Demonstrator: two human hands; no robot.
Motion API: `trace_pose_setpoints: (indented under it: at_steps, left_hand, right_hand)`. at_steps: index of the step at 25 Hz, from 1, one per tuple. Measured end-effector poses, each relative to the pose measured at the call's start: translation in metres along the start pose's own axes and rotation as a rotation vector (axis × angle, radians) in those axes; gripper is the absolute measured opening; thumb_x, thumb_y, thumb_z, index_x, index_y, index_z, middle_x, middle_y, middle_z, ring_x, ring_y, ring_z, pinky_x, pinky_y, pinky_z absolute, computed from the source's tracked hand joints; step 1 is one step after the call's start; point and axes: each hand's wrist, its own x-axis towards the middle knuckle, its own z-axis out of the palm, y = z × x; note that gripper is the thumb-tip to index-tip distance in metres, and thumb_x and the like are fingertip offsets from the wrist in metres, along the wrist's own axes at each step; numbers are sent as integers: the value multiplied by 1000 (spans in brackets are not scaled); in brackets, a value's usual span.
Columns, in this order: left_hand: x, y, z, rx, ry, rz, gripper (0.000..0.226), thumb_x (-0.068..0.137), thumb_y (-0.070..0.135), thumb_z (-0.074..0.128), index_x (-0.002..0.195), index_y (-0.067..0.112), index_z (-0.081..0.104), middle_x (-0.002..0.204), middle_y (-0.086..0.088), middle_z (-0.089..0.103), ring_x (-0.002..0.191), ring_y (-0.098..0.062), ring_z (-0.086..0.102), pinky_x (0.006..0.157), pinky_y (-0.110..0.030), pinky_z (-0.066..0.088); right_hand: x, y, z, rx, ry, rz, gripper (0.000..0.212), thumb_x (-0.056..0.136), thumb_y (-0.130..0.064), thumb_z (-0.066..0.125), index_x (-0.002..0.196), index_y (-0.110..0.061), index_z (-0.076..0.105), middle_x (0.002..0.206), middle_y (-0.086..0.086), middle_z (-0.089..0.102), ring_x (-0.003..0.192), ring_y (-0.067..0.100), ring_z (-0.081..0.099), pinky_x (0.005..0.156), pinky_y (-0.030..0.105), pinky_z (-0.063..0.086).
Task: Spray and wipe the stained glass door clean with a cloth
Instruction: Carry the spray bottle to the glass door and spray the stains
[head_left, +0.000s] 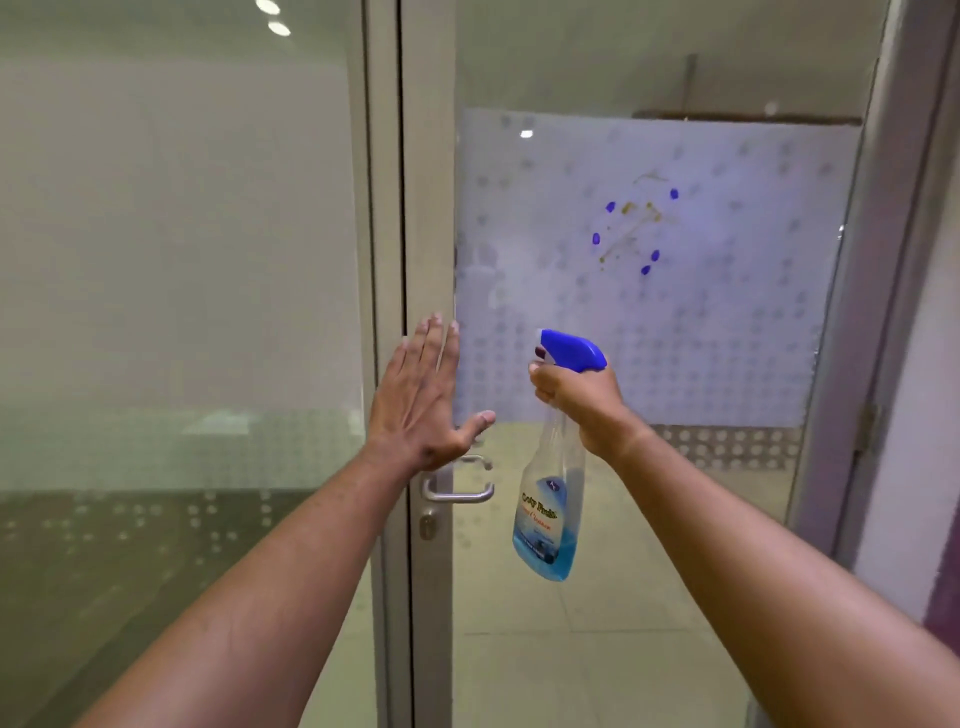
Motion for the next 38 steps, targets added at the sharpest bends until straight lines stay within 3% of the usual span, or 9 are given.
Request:
trace_pose_setpoints:
  at_steps: [5,12,18,22,25,30,34,38]
  left_hand:
    - [70,14,43,-90,52,105,106,84,72,35,154,8,-12,163,-16,-14,151,-27,-11,123,-44,3]
    - [142,37,91,-120,110,155,107,83,73,36,155,7,-6,164,-16,-8,152,-27,-7,123,-42,1]
    - [193,53,106,-100,155,133,108,83,73,37,155,7,-8,163,-15,-11,151,-26,-10,123,-42,2]
    - [224,55,107,-84,185,124,108,83,73,38,155,7,-7,163,-16,-10,151,-27,-8,123,-42,2]
    - [249,53,104,-59,226,124,107,83,74,34,155,7,-7,163,-17,-8,152,-29,-7,123,-43,3]
    - [280,51,96,-48,271,158,107,82,75,34,155,7,-5,163,-17,-7,152,-30,-5,123,-43,4]
    - [291,48,96,-48,298,182,107,82,76,32,155,7,-6,164,-17,-6,152,-30,-4,123,-43,4]
    - [298,41,96,-60,301,181,107,81,76,31,155,8,-6,164,-16,-7,152,-30,-5,123,-44,3]
  right_hand:
    - [58,-4,-21,-30,136,-10,37,84,-2,70,118,-9,61,109,6,71,102,18,68,73,25,57]
    - [135,-6,-58,-79,240,-35,35,83,4,65,117,-7,62,106,8,72,86,7,70,64,19,55]
    - [200,-25,-76,-6,265,-21,36,78,8,69,108,-9,59,92,3,67,96,19,69,89,38,55]
    - [235,-48,-78,-52,231,-28,36,83,-7,72,117,-5,61,100,11,71,94,20,69,90,38,56]
    - [256,-74,-77,-67,195,-97,19,84,-8,70,102,-8,66,94,11,71,86,18,66,85,36,56]
    - [286,-114,-61,-98,236,-103,16,81,2,52,94,-4,59,91,13,70,80,19,65,79,33,58]
    - [302,-131,-43,-151,244,-92,32,78,6,49,109,-1,56,91,13,70,77,18,64,67,28,58]
    - [314,-133,-37,-145,289,-105,44,74,7,50,117,0,54,87,11,67,76,16,66,64,28,59]
